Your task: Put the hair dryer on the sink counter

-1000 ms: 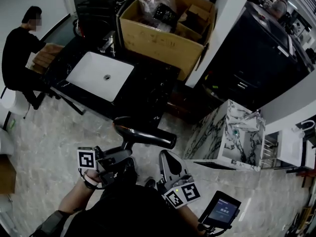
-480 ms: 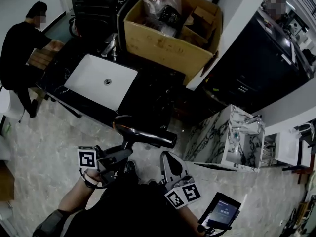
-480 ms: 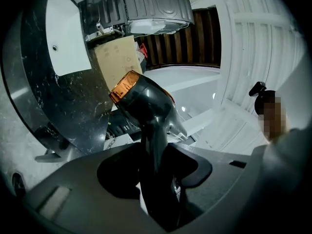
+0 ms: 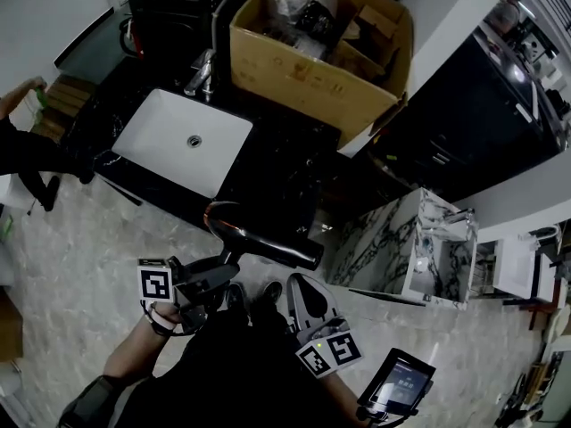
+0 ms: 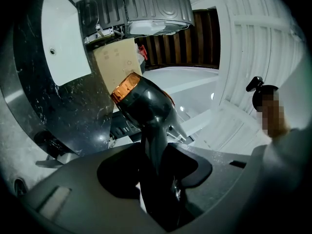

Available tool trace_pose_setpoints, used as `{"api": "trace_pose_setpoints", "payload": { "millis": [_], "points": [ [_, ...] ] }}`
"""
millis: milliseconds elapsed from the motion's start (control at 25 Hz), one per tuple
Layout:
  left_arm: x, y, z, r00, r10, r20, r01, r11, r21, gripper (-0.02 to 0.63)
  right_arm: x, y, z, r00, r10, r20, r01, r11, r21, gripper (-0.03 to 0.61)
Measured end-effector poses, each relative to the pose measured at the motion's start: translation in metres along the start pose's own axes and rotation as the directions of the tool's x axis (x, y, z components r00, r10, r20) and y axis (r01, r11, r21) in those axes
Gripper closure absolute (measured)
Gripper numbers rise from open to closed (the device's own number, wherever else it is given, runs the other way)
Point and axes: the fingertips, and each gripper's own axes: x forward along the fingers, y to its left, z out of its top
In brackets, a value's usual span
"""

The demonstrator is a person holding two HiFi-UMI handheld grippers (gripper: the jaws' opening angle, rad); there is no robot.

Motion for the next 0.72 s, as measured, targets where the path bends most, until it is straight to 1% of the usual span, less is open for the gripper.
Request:
{"api": "trace_pose_setpoints", "payload": {
  "millis": [80, 160, 400, 600, 720],
  "points": [
    [0.002, 0.002, 0.001, 1.000, 0.002, -0.004, -0.002, 1.000, 0.002, 0.437, 0.005, -0.002, -0.002, 1.000, 0.007, -0.004, -0.007, 1.000, 0.011, 0.583],
    [0.004, 0.001, 0.006, 1.000, 0.006, 0.009, -0.006, 1.000, 0.003, 0.437, 0.011, -0.005, -0.003, 1.000, 0.021, -0.004, -0.021, 1.000, 0.020, 0.583],
    [0.011, 0.007, 0.020, 0.998, 0.042, 0.050, -0.041, 0.999, -0.035, 0.437, 0.028, -0.016, 0.013, 0.998, 0.066, 0.015, -0.066, 0.997, 0.029, 0.583],
    [0.026, 0.015, 0.038, 0.997, 0.056, 0.058, -0.055, 0.998, -0.014, 0.437, 0.045, -0.035, 0.027, 0.996, 0.093, 0.015, -0.093, 0.995, 0.032, 0.583],
    [0.037, 0.020, 0.049, 0.995, 0.067, 0.074, -0.066, 0.998, -0.019, 0.437, 0.055, -0.048, 0.036, 0.994, 0.108, 0.013, -0.109, 0.994, 0.033, 0.583]
  ]
}}
